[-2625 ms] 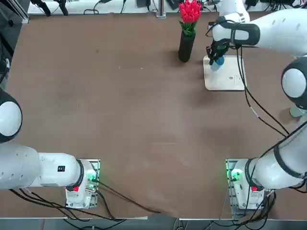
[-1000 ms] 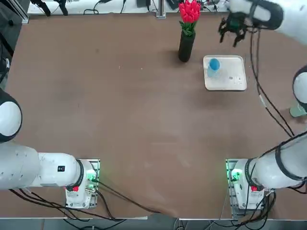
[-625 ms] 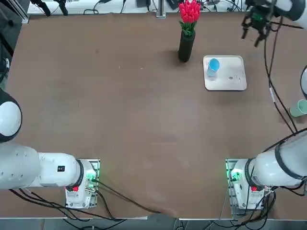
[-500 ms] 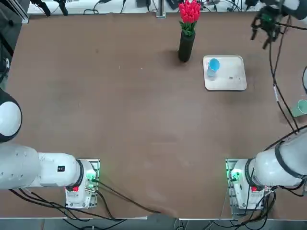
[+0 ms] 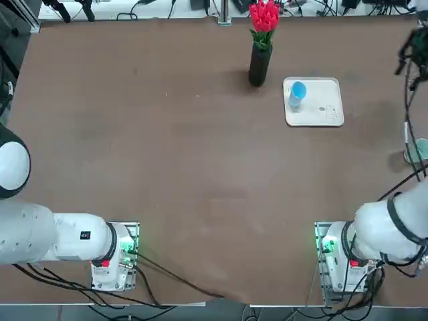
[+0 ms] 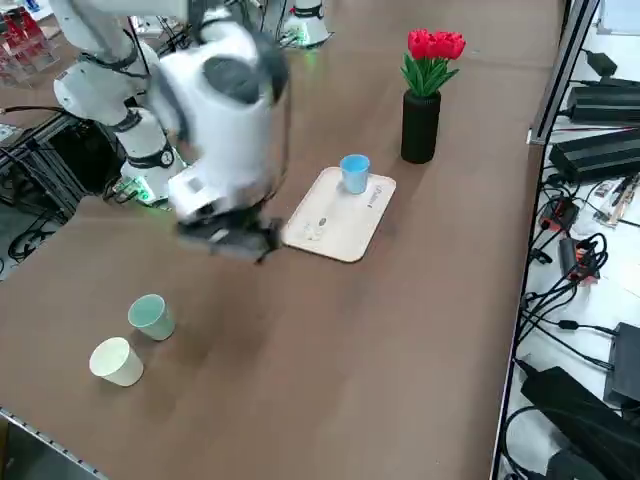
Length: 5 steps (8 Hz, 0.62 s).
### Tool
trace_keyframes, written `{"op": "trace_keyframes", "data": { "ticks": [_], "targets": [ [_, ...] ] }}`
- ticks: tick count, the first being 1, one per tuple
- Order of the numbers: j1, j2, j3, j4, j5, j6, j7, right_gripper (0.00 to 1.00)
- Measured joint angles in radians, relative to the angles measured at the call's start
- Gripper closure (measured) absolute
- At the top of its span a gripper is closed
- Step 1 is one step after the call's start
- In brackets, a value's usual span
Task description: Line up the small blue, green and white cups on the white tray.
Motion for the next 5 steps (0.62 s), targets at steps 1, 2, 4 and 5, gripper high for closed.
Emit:
{"op": "trace_keyframes", "data": {
  "ticks": [1, 2, 4, 5],
  "targets": [
    [-0.076, 0.0, -0.002, -0.018, 0.0, 0.01, -0.056, 0.0],
    [-0.148, 0.0, -0.002, -0.041, 0.001, 0.022, -0.115, 0.0],
    [-0.237, -0.008, -0.002, -0.126, 0.004, 0.106, -0.177, 0.0],
    [-0.255, -0.017, -0.001, -0.194, 0.004, 0.185, -0.188, 0.0]
  ]
}}
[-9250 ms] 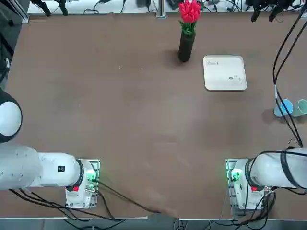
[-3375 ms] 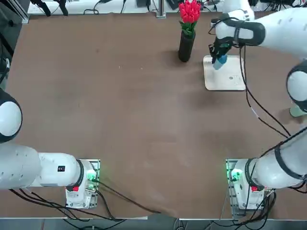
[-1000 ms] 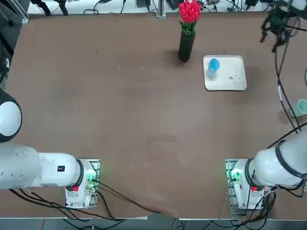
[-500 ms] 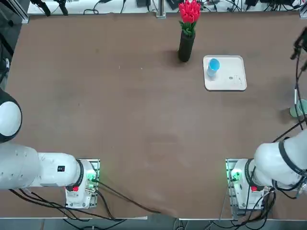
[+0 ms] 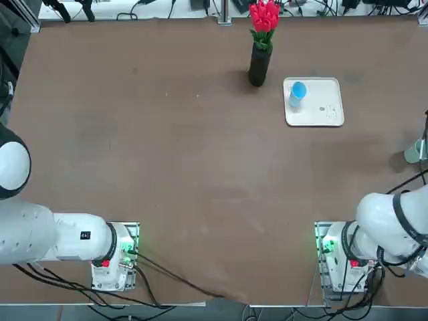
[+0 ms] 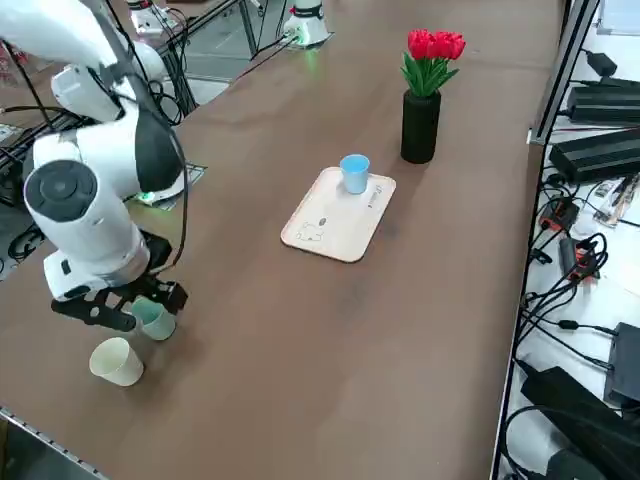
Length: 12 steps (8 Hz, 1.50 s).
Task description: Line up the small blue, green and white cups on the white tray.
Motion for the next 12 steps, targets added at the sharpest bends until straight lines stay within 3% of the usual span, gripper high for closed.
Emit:
{"op": "trace_keyframes", "data": {
  "ticks": [2, 8, 9, 11, 12],
  "targets": [
    [-0.011, -0.004, 0.002, -0.094, 0.009, 0.107, -0.007, 0.0],
    [-0.013, -0.003, 0.007, -0.18, 0.022, 0.25, -0.014, 0.05],
    [-0.018, 0.0, 0.007, -0.196, 0.022, 0.27, -0.014, 0.15],
    [-0.04, 0.004, 0.007, -0.21, 0.022, 0.278, -0.015, 0.22],
    [-0.047, 0.004, 0.007, -0.211, 0.022, 0.278, -0.016, 0.42]
  ]
}}
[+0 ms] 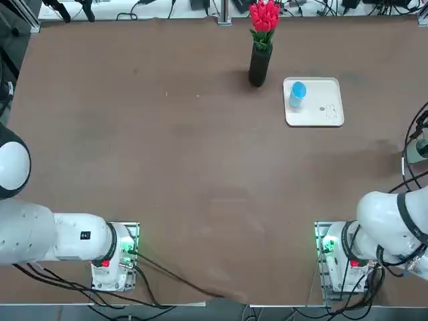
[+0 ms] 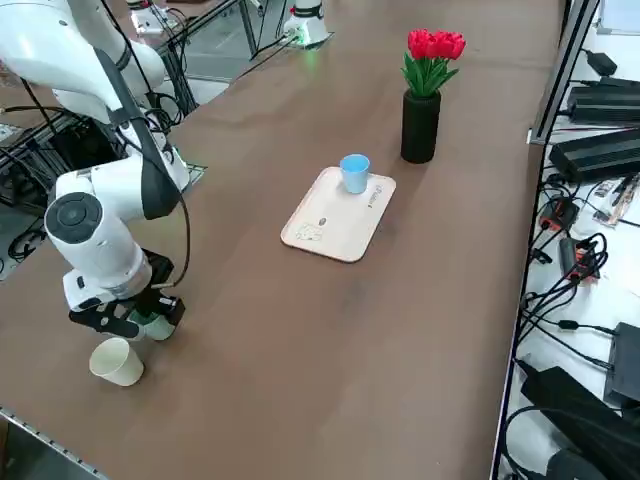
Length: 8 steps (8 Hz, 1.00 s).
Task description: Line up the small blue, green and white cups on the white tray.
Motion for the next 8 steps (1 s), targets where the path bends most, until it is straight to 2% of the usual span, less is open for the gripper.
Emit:
{"op": "trace_keyframes", "data": {
  "ticks": [1, 3, 6, 7, 8],
  "targets": [
    [-0.002, 0.0, 0.0, 0.0, 0.002, 0.0, 0.0, 0.63],
    [-0.001, -0.001, 0.004, 0.0, 0.02, 0.0, -0.001, 0.98],
    [0.0, -0.015, 0.024, 0.006, 0.026, -0.027, -0.004, 0.98],
    [0.0, -0.041, 0.052, 0.023, 0.029, -0.095, -0.007, 0.98],
    [0.001, -0.081, 0.098, 0.057, 0.049, -0.192, -0.007, 0.98]
  ]
}}
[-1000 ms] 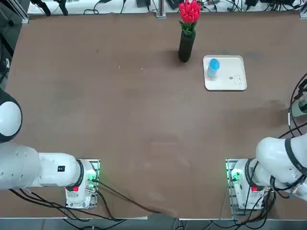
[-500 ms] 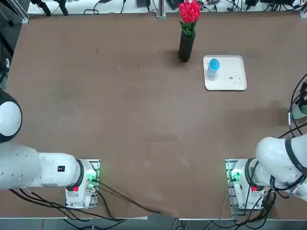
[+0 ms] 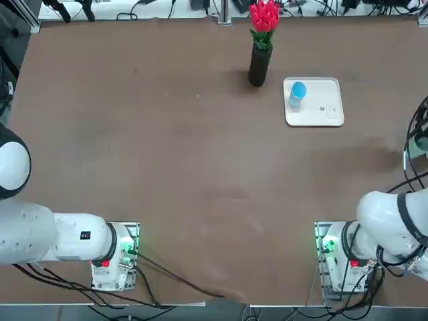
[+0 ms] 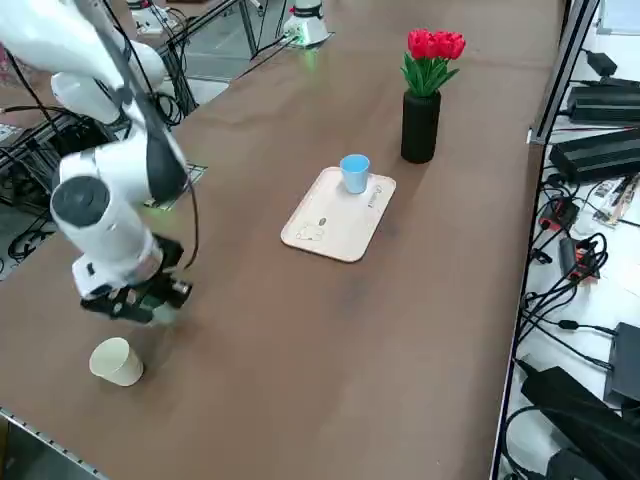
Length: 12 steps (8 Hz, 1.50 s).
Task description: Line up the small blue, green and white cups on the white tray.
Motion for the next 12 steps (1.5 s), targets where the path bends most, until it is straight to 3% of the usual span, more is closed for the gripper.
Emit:
{"op": "trace_keyframes", "data": {
  "ticks": [2, 4, 5, 6, 8, 12],
  "targets": [
    [0.005, -0.073, 0.14, 0.096, 0.075, -0.189, 0.016, 0.98],
    [0.025, -0.087, 0.304, 0.148, 0.107, -0.234, 0.166, 0.98],
    [0.068, -0.072, 0.366, 0.152, 0.108, -0.207, 0.291, 0.98],
    [0.141, -0.043, 0.392, 0.151, 0.109, -0.146, 0.42, 0.98],
    [0.284, 0.04, 0.397, 0.151, 0.108, -0.002, 0.646, 0.98],
    [0.385, 0.141, 0.395, 0.152, 0.108, 0.151, 0.829, 0.98]
  ]
}}
